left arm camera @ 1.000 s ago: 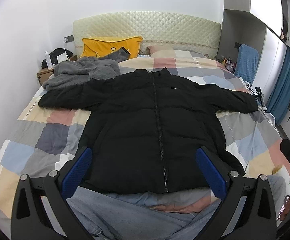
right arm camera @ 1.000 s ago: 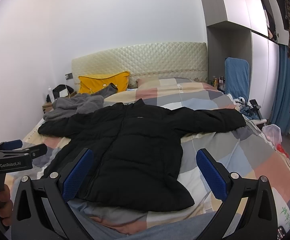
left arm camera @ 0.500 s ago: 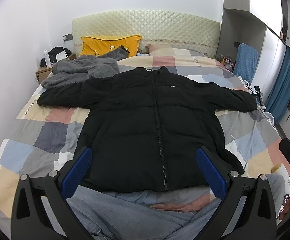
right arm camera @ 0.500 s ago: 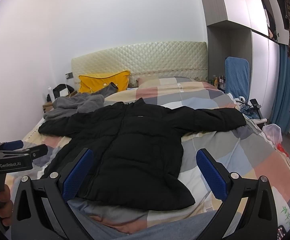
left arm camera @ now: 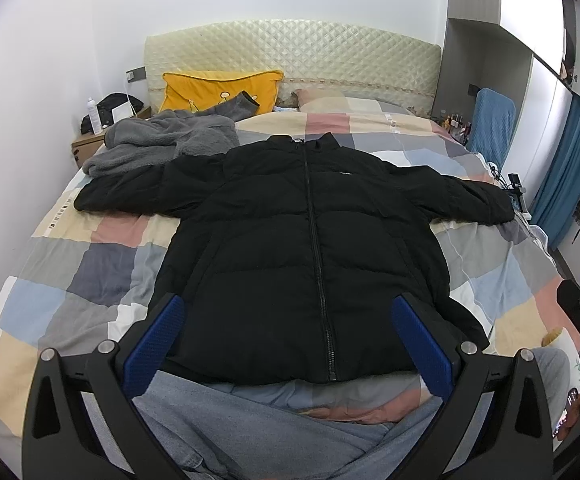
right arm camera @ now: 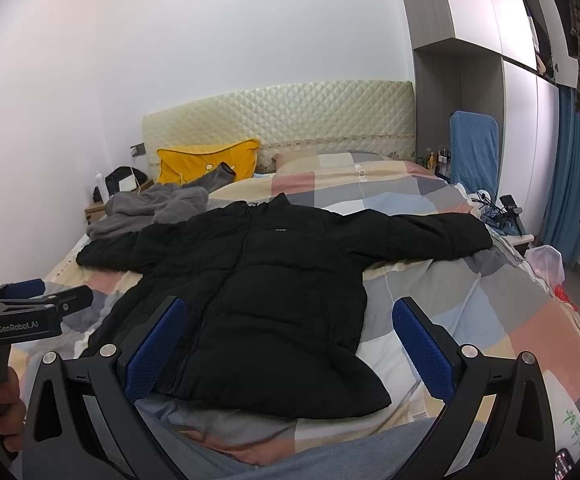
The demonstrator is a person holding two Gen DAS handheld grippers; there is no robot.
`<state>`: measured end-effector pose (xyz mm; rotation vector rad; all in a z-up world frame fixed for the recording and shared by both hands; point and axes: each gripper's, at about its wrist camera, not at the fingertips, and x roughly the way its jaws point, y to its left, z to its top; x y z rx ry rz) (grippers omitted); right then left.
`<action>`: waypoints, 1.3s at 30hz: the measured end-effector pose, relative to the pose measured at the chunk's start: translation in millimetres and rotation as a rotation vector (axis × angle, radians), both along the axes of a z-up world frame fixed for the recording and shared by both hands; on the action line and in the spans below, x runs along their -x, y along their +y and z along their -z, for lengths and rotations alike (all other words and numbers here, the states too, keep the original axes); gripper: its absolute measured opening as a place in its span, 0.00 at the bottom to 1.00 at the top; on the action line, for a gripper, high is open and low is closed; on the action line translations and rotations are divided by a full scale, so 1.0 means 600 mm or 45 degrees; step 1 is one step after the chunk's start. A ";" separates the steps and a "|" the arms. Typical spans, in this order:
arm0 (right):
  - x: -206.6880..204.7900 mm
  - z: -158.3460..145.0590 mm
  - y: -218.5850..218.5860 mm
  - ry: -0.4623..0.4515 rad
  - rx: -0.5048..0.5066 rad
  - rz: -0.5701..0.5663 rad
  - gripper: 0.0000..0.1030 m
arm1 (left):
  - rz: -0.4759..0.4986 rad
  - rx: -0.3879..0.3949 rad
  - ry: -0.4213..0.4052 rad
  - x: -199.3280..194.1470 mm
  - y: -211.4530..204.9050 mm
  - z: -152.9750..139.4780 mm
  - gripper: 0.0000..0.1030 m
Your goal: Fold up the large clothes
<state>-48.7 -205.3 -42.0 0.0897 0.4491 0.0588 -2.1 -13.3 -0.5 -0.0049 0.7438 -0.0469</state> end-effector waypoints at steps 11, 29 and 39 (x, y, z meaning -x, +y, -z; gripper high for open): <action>-0.001 0.002 -0.001 0.006 -0.001 0.002 1.00 | 0.022 0.031 -0.007 0.000 0.005 0.001 1.00; -0.003 0.005 -0.001 0.007 0.001 0.004 1.00 | 0.047 0.070 -0.046 0.006 0.016 0.001 1.00; -0.011 0.007 -0.016 0.013 0.001 0.008 1.00 | 0.053 0.068 -0.053 0.002 0.019 0.001 1.00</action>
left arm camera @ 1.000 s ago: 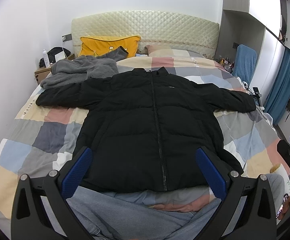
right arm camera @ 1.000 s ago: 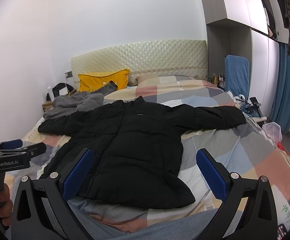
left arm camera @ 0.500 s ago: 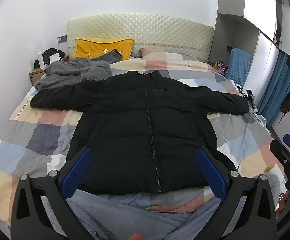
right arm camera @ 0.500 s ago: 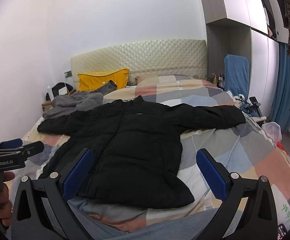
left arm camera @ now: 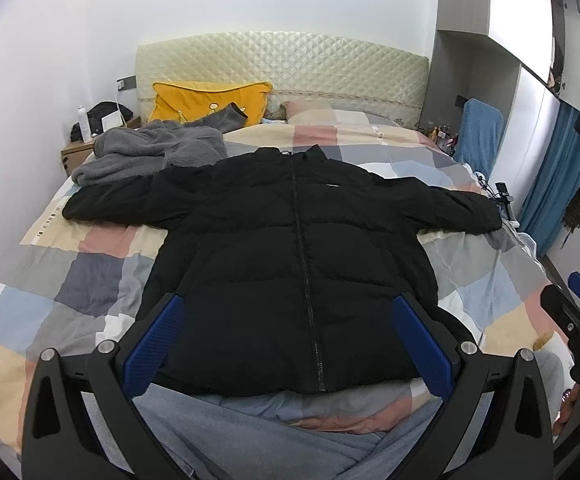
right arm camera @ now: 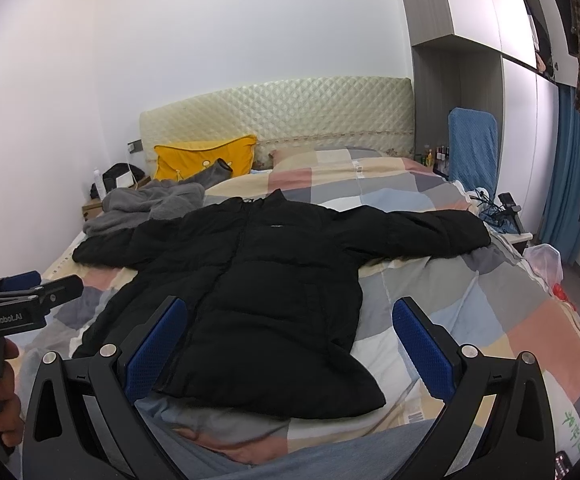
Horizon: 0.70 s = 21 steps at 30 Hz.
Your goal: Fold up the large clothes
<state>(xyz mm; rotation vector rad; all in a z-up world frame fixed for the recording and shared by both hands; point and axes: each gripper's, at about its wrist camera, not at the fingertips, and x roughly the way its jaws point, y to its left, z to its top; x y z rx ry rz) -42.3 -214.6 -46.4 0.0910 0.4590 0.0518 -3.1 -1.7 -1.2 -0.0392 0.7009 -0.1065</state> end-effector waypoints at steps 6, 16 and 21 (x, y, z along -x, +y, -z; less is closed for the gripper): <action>-0.010 -0.002 -0.020 -0.012 0.009 0.028 1.00 | 0.002 0.009 0.018 -0.015 -0.009 0.001 1.00; -0.058 -0.012 -0.083 -0.046 0.047 0.110 1.00 | 0.010 0.001 0.000 -0.049 -0.032 -0.009 1.00; -0.103 -0.012 -0.120 -0.056 0.076 0.164 1.00 | 0.031 0.015 -0.005 -0.074 -0.049 -0.014 1.00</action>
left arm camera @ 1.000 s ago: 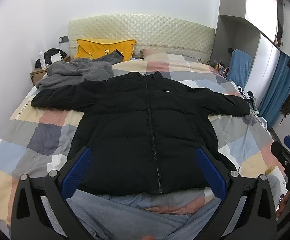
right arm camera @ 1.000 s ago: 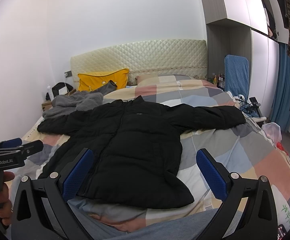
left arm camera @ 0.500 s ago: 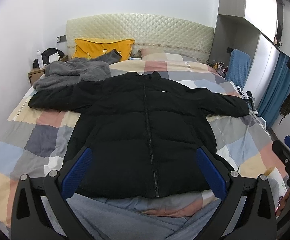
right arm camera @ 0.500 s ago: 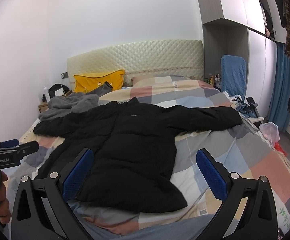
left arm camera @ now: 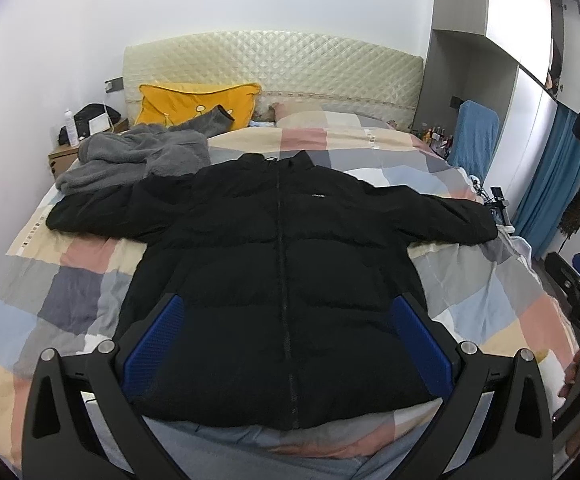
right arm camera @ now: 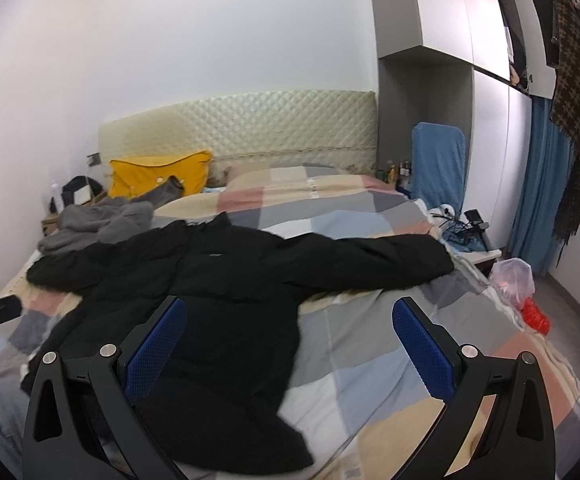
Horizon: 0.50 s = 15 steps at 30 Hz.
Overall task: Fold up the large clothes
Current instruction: 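Move the right gripper to the cuff of the sleeve nearest it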
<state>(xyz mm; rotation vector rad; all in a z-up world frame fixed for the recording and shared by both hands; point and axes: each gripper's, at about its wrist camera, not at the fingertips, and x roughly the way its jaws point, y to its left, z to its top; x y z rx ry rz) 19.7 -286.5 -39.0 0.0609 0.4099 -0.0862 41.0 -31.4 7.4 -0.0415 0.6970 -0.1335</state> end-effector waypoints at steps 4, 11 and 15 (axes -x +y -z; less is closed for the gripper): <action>-0.042 0.006 -0.039 -0.004 -0.031 0.025 1.00 | 0.019 -0.013 -0.010 -0.021 -0.017 -0.003 1.00; -0.118 0.031 -0.104 0.031 -0.083 0.113 1.00 | 0.045 -0.029 -0.042 -0.061 -0.038 -0.013 1.00; -0.161 0.046 -0.133 0.039 -0.104 0.171 1.00 | 0.055 -0.017 -0.044 -0.082 -0.045 -0.012 1.00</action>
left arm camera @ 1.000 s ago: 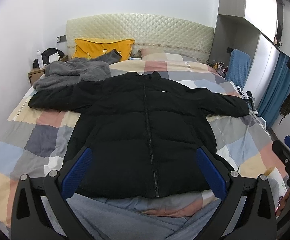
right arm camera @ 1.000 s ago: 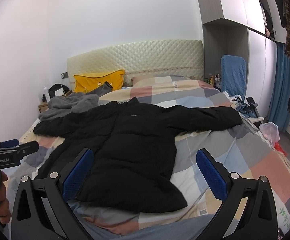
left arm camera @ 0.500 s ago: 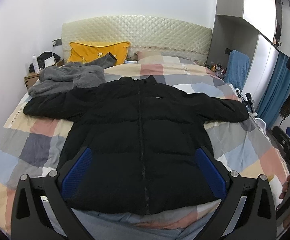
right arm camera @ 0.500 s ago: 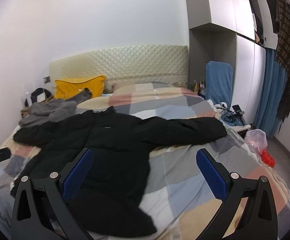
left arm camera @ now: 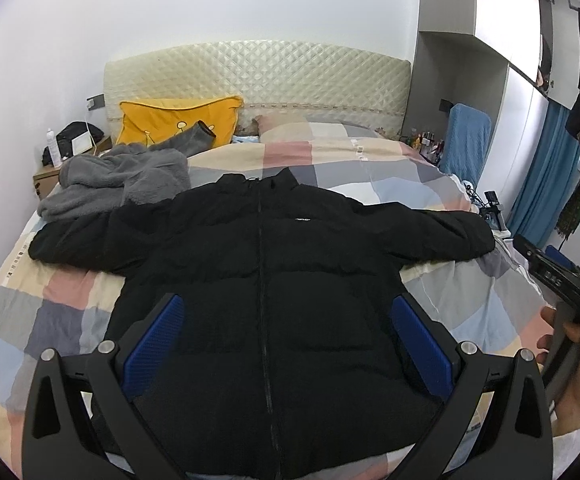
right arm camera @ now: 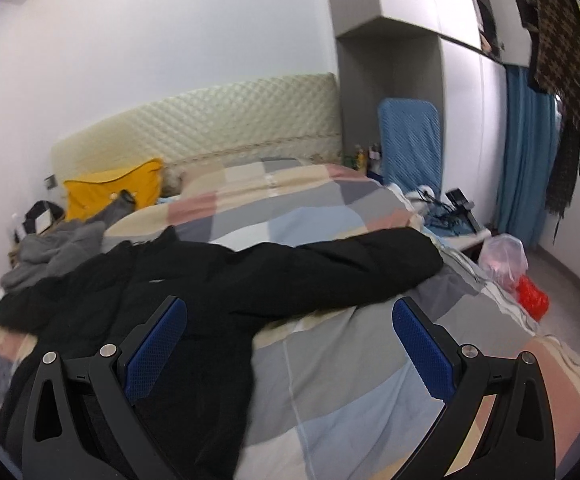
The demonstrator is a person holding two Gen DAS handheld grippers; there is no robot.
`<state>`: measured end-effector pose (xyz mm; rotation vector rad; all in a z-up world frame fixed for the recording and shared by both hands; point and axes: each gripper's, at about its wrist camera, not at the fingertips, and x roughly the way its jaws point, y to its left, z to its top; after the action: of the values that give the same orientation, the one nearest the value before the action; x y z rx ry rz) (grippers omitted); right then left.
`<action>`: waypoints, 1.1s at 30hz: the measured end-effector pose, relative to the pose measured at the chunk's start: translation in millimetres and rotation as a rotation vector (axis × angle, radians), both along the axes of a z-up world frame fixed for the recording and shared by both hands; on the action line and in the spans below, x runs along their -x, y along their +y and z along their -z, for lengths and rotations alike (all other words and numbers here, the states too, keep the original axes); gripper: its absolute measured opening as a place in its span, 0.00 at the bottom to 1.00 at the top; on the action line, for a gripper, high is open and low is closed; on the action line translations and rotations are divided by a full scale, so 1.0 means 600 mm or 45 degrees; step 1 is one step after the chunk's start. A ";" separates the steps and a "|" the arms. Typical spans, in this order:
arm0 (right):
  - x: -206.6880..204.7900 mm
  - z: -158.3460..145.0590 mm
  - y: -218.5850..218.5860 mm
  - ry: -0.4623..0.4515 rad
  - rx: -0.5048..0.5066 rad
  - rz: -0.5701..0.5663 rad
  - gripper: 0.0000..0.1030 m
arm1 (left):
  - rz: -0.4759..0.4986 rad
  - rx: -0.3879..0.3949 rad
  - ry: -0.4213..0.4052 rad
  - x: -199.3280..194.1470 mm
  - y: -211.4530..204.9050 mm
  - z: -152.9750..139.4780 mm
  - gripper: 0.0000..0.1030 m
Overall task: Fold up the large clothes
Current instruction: 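Move the right gripper to the cuff of the sleeve nearest it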
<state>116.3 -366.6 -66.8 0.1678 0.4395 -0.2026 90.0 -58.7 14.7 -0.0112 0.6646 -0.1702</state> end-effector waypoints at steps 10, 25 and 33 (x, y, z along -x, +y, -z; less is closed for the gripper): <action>-0.072 0.016 -0.053 -0.101 -0.020 0.047 1.00 | -0.011 -0.004 0.016 -0.050 -0.014 0.017 1.00; -0.199 0.116 -0.175 -0.036 -0.123 0.266 1.00 | -0.018 -0.017 0.074 -0.095 -0.017 0.047 1.00; -0.250 0.194 -0.241 0.046 -0.284 0.263 0.81 | -0.018 0.001 0.099 -0.108 -0.005 0.065 1.00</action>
<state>266.1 -511.5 -183.1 0.4299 0.4801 -0.3601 154.9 -61.4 -24.3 -0.0237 0.7422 -0.1567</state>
